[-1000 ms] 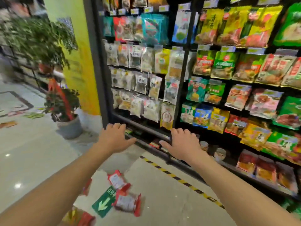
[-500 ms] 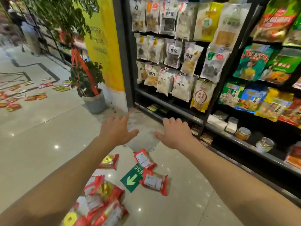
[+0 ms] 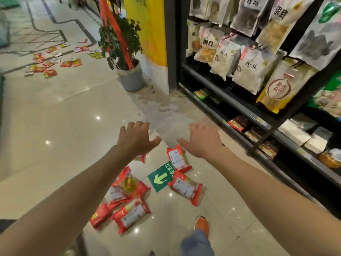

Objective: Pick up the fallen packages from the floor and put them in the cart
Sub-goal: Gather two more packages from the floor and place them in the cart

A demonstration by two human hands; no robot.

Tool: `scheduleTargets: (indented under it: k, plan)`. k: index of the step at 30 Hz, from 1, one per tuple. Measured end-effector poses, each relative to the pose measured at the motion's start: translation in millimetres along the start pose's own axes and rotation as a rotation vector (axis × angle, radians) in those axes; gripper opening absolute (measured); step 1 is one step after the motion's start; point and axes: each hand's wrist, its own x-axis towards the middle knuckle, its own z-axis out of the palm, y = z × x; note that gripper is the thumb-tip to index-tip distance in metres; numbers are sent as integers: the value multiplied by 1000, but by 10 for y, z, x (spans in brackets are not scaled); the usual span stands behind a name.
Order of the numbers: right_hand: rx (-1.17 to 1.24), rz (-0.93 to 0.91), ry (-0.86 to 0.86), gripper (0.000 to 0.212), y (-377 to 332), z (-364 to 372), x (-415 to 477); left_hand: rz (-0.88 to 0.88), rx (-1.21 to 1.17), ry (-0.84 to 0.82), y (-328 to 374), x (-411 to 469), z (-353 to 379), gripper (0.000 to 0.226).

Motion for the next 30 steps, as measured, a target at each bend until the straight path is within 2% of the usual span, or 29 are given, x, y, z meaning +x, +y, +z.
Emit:
scheduleTargets:
  k: [7, 12, 17, 24, 30]
  plan:
    - [-20, -49, -101, 82, 256, 709, 918, -33, 3, -135, 133, 927, 642, 89]
    - [-6, -7, -166, 85, 347, 1680, 1655, 4, 33, -197, 221, 1774, 1568, 88]
    - [-3, 11, -249, 85, 391, 3263, 2270, 56, 85, -201, 394, 2598, 2970, 90]
    - [7, 14, -324, 89, 479, 5784, 3006, 137, 137, -184, 592, 3523, 5426, 88]
    - [39, -30, -347, 101, 657, 7191, 3356, 137, 149, -179, 717, 4043, 6965, 88]
